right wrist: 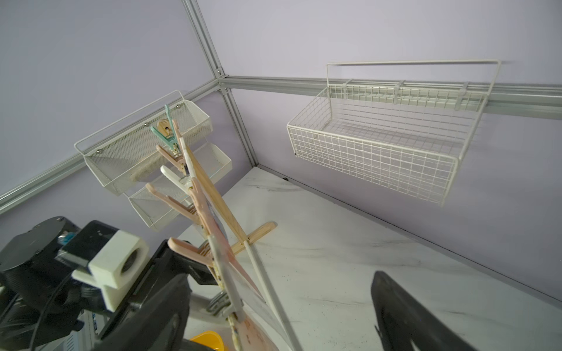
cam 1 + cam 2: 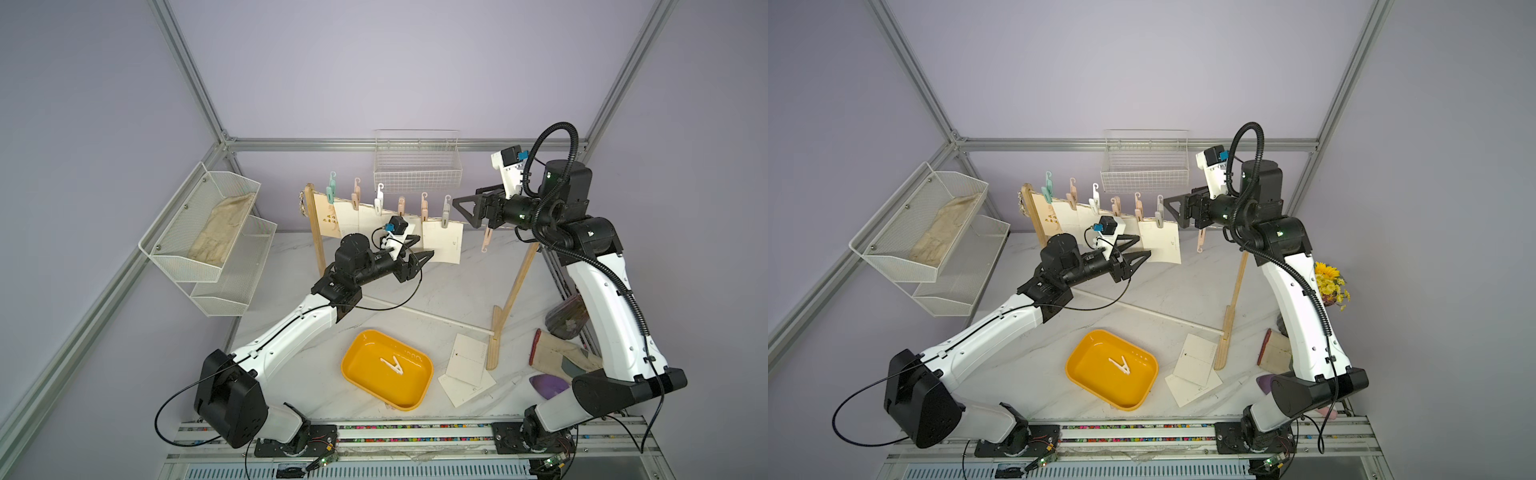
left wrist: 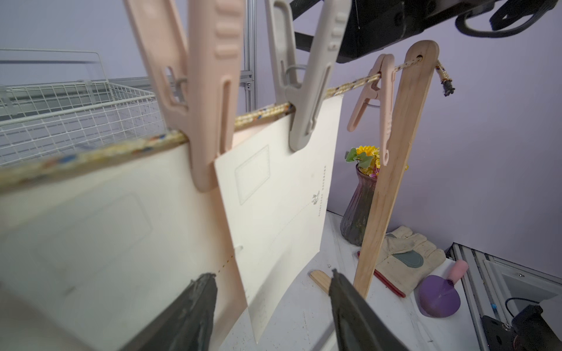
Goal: Remove the postcards from the strings
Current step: Pinch the postcard on the clothesline.
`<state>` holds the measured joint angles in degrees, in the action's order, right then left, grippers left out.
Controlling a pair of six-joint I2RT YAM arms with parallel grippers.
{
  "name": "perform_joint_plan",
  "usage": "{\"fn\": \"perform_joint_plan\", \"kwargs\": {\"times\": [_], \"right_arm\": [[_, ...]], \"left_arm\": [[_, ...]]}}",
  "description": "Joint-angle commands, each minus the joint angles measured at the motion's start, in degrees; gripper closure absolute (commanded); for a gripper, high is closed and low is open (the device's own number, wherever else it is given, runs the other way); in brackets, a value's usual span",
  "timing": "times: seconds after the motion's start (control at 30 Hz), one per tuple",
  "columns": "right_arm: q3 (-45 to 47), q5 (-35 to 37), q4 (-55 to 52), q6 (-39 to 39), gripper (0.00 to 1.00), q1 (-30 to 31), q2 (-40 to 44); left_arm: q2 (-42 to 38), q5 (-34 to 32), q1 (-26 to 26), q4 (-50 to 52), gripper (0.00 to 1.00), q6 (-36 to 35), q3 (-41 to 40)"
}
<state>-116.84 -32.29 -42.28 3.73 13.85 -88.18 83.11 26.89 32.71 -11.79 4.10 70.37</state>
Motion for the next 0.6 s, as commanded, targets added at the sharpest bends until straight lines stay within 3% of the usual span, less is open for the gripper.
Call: {"fn": "perform_joint_plan", "kwargs": {"times": [0.0, 0.37, 0.57], "right_arm": [[-1.85, -5.49, -0.81, -1.50, 0.05, -0.41, 0.16], [-5.75, -12.08, -5.91, -6.07, 0.03, -0.45, -3.50], [-8.40, -13.70, -8.28, -7.99, 0.05, -0.40, -6.79]], "left_arm": [[1.27, 4.90, -0.67, -3.31, 0.43, 1.16, 3.59], [1.51, 12.56, -3.12, -6.51, 0.65, 2.35, 2.44], [2.86, 17.21, -4.53, -10.72, 0.73, 6.63, 2.32]]}}
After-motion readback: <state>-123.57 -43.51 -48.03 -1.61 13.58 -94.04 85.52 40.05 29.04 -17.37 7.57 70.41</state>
